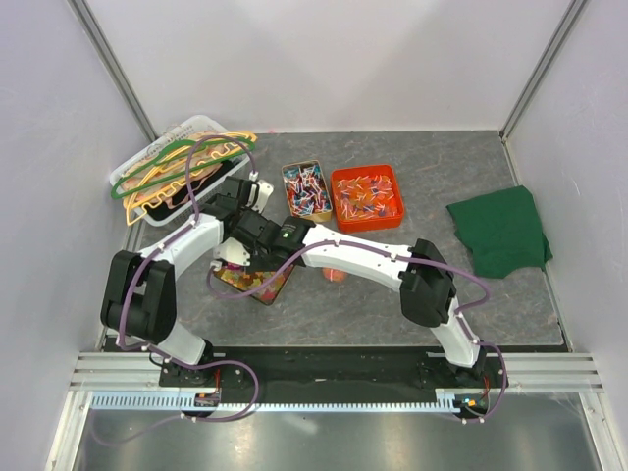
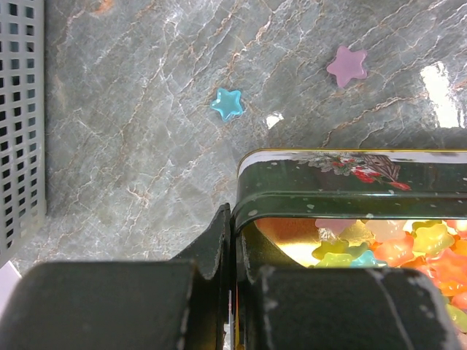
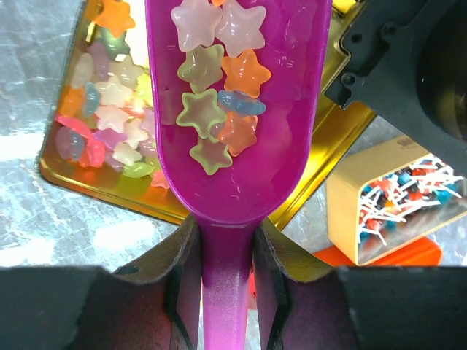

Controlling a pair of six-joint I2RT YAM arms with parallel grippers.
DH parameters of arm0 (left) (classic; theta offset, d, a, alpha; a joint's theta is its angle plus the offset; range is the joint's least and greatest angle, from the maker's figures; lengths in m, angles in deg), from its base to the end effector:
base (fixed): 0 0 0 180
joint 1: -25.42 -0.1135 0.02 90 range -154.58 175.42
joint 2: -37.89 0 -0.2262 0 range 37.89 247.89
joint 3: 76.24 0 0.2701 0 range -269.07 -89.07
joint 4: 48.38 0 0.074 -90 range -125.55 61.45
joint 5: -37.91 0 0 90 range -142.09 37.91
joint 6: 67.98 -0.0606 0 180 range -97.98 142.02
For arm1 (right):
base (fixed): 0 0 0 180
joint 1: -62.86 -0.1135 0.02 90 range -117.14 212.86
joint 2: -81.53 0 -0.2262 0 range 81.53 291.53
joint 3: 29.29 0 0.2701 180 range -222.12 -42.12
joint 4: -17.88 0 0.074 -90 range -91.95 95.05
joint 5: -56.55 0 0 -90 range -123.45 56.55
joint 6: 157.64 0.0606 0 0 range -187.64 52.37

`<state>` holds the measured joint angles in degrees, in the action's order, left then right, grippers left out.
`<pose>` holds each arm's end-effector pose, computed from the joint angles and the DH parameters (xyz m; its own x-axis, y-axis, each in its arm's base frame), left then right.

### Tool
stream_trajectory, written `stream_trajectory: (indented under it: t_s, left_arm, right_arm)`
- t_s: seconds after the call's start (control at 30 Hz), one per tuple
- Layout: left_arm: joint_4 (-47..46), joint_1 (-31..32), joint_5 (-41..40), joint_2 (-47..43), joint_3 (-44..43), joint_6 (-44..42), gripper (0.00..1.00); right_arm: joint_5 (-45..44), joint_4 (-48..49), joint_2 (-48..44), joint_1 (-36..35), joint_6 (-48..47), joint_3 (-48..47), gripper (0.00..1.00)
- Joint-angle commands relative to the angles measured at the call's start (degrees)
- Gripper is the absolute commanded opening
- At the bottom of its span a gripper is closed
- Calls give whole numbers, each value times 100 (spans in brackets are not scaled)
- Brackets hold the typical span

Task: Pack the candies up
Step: Scoop the fake candies from the storage box.

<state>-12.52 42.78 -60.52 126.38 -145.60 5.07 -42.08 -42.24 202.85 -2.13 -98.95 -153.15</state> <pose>0.3330 -0.0948 0.1414 -0.6851 0.5163 -0.5138 0.4334 0.8559 0.2821 0.2108 0.4304 0.2057 0.1430 -0.9087 -0.3922 -0.9219 0.0219 -0.3868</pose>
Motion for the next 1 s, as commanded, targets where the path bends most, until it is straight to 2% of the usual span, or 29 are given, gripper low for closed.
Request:
stream_trajectory:
  t_s: [0.0,0.37,0.67,0.97]
  left_arm:
    - [-70,-22,16,72,90,122,2]
    - [70,-225,236,406,-77,96,2]
    - [132,-585,377,512,-42,60,2]
    - [246,-919,561,661,-112,60,2]
  right_arm:
    - [246,423,-618,294,187,-34,0]
    - [1064,238,-1153,206,-234,476,0]
    - [889,-70,-1628,259,-534,590,0]
    - [897,-307,-2437,724,-824,1240,0]
